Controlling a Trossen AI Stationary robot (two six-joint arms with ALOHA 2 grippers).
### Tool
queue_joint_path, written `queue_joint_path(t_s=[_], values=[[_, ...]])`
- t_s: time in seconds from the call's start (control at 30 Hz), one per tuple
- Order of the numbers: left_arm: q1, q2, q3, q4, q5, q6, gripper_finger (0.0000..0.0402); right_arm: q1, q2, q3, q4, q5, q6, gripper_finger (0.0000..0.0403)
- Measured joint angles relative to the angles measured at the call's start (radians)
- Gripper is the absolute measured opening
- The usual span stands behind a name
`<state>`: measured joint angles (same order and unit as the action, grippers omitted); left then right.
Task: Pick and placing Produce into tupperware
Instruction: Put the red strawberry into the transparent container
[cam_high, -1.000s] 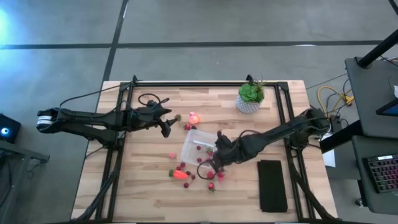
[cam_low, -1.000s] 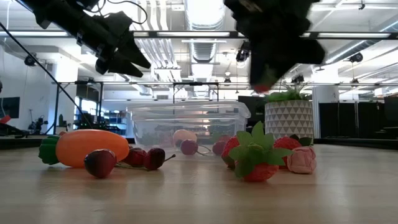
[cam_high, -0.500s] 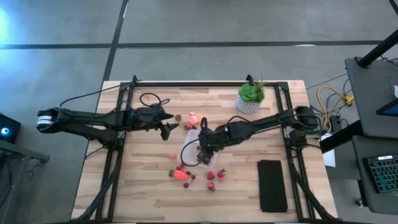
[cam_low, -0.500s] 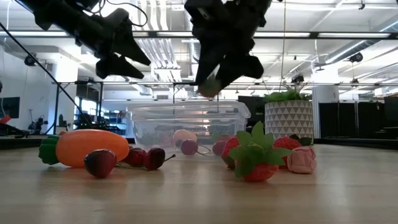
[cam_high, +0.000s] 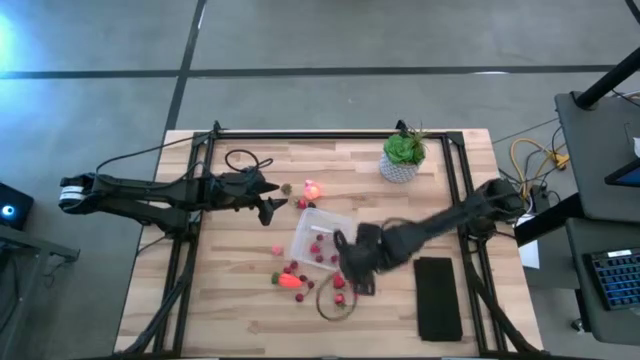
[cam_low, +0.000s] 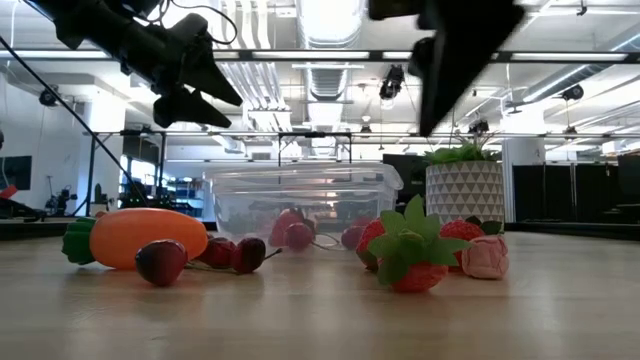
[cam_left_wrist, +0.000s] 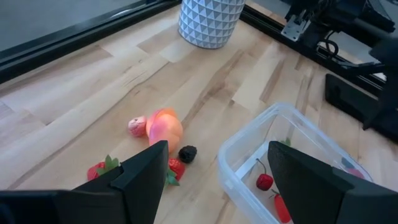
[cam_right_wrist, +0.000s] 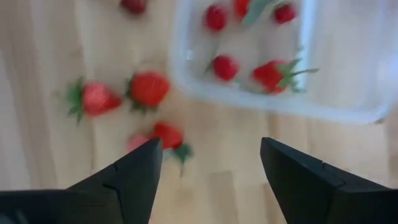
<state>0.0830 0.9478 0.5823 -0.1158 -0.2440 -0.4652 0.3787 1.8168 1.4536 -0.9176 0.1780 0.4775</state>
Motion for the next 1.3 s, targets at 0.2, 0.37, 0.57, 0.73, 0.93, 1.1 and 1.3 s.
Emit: queue_joint_path(t_s=[0.2,0.37,0.57,0.73,0.93,1.1,1.3], values=[[0.0,0.0,-0.006,0.0,0.003,0.0,0.0262,0.134,0.0,-0.048,0.062,0.133,0.148,0.0258],[0.0,0.0,-0.022,0.0,0.004,0.0,0.0262,0.187,0.009,-0.067,0.085,0.216,0.146,0.0257],[0.0,0.0,-0.026,0.0,0.005,0.0,0.0262,0.186,0.052,-0.099,0.091,0.158,0.205,0.0247],[0.0,0.0,-0.026,0.0,0.005,0.001,0.0262,0.182,0.067,-0.119,0.159,0.16,0.211,0.0226],[0.0,0.0,-0.027,0.0,0.005,0.001,0.0262,0.176,0.067,-0.155,0.207,0.163,0.218,0.0207],[0.0,0.0,-0.027,0.001,0.005,0.001,0.0262,0.164,0.067,-0.184,0.247,0.178,0.218,0.0206],[0.0,0.0,-0.027,0.0,0.005,0.001,0.0262,0.154,0.067,-0.224,0.34,0.184,0.18,0.0206]])
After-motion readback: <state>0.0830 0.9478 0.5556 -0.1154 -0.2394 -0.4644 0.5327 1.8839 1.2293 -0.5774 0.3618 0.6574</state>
